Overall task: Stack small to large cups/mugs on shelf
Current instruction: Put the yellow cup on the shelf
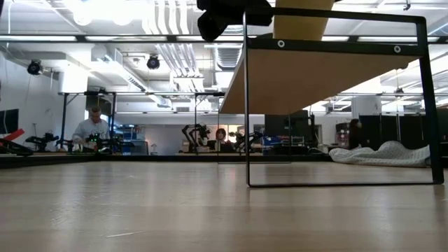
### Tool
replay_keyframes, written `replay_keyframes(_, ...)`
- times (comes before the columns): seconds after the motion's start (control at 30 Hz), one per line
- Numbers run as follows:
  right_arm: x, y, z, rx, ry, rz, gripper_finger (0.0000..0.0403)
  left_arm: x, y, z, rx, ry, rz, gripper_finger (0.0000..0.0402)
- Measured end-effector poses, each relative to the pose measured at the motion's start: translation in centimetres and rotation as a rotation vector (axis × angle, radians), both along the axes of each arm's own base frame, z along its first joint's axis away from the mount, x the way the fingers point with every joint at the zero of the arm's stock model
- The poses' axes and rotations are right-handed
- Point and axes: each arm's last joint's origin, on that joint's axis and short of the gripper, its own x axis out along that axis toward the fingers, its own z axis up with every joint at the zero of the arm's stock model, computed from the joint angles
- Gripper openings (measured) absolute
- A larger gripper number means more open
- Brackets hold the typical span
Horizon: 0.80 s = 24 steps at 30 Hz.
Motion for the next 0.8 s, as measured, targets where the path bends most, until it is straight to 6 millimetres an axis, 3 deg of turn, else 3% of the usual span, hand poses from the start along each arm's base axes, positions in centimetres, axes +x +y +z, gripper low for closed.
replay_keyframes(0.8, 0.28, -0.01, 0.02, -0.013, -0.028, 0.015, 0.0018, 0.49, 0.10, -0.65, -0.006, 0.013, -0.017, 0.0061)
